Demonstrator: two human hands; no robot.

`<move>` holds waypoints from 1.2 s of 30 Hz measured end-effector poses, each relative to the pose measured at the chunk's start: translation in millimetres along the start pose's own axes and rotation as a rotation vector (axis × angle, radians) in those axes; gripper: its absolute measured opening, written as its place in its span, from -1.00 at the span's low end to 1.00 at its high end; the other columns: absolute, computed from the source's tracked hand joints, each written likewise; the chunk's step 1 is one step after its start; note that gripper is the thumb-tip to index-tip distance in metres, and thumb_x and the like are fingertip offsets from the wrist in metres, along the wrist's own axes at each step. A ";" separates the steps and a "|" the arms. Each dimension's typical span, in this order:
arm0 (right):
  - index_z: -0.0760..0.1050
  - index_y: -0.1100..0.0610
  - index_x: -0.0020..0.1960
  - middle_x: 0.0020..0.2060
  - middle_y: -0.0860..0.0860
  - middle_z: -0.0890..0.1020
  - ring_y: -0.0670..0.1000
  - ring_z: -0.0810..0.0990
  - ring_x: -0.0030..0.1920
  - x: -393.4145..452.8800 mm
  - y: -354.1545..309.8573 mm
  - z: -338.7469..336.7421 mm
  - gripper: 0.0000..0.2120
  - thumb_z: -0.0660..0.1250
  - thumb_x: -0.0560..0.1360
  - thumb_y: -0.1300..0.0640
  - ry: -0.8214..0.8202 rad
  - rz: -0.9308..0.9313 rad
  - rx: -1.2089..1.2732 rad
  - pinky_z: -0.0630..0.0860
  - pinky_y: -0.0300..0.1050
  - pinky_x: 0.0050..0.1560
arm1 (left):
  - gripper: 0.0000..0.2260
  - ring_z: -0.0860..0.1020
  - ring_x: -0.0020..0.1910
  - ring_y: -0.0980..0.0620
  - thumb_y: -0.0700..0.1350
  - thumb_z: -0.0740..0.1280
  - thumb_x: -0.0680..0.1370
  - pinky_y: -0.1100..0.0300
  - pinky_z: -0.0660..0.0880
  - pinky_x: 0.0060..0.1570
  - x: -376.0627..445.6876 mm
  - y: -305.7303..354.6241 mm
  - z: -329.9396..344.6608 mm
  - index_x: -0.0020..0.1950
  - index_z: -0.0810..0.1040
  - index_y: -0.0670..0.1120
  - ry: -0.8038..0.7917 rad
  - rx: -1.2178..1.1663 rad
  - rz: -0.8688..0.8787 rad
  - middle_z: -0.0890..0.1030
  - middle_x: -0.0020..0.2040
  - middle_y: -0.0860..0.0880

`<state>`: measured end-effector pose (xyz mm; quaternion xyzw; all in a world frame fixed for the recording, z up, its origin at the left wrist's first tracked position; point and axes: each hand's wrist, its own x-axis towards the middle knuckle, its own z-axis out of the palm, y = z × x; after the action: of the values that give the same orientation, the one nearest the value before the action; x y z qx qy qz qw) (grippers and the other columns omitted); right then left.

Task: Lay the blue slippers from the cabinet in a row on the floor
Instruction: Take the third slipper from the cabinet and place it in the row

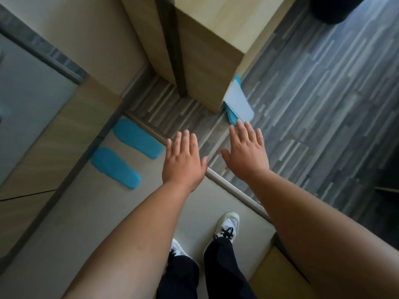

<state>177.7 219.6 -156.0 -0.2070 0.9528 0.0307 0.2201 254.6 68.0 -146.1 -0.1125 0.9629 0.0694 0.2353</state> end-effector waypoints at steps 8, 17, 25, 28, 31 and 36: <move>-0.07 0.08 0.59 0.60 0.07 -0.04 0.11 -0.14 0.58 25.5 78.7 11.7 -0.33 -0.04 0.62 -0.24 -0.036 0.073 0.023 -0.21 0.13 0.52 | -0.37 -0.08 0.58 -0.14 0.17 -0.06 0.62 -0.07 -0.13 0.51 51.1 77.2 13.2 0.57 -0.11 -0.16 -0.043 -0.043 0.045 -0.03 0.60 -0.17; -0.04 0.13 0.59 0.60 0.08 0.00 0.10 -0.09 0.59 86.4 129.9 31.0 -0.34 0.00 0.62 -0.19 -0.074 0.141 0.092 -0.14 0.12 0.54 | -0.37 -0.09 0.58 -0.13 0.16 -0.04 0.62 -0.06 -0.16 0.51 135.5 113.2 33.1 0.57 -0.09 -0.16 -0.103 -0.035 0.125 -0.03 0.60 -0.16; 0.02 0.15 0.58 0.58 0.11 0.09 0.13 -0.01 0.58 170.5 151.6 65.2 -0.37 0.02 0.63 -0.17 -0.036 0.164 0.159 -0.07 0.14 0.55 | -0.38 -0.05 0.58 -0.13 0.13 0.00 0.62 -0.06 -0.13 0.52 218.9 117.3 64.1 0.57 -0.06 -0.18 -0.137 -0.030 0.108 0.00 0.59 -0.17; 0.03 0.14 0.58 0.57 0.12 0.11 0.14 0.01 0.58 198.9 153.0 86.9 -0.37 0.03 0.63 -0.16 -0.049 0.084 0.150 -0.06 0.15 0.55 | -0.38 -0.03 0.57 -0.13 0.13 0.02 0.62 -0.05 -0.11 0.52 245.0 122.3 84.0 0.56 -0.05 -0.18 -0.132 -0.050 0.056 0.01 0.59 -0.17; 0.02 0.13 0.58 0.58 0.12 0.11 0.15 0.01 0.58 228.0 161.7 111.7 -0.36 0.03 0.63 -0.18 -0.073 0.038 0.136 -0.07 0.16 0.55 | -0.38 0.00 0.57 -0.13 0.13 0.04 0.62 -0.05 -0.08 0.52 269.0 130.0 105.0 0.56 -0.02 -0.19 -0.126 -0.078 0.002 0.04 0.59 -0.18; 0.02 0.13 0.58 0.58 0.11 0.10 0.14 0.01 0.58 277.1 180.9 146.7 -0.36 0.04 0.63 -0.18 -0.093 -0.026 0.131 -0.07 0.14 0.55 | -0.38 0.07 0.56 -0.13 0.14 0.06 0.62 -0.03 0.01 0.52 309.7 139.5 146.8 0.56 0.02 -0.19 -0.099 -0.185 -0.079 0.11 0.58 -0.17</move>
<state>-63.0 301.1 -413.8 -0.2030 0.9388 -0.0250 0.2773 16.5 173.1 -409.1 -0.1680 0.9344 0.1540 0.2739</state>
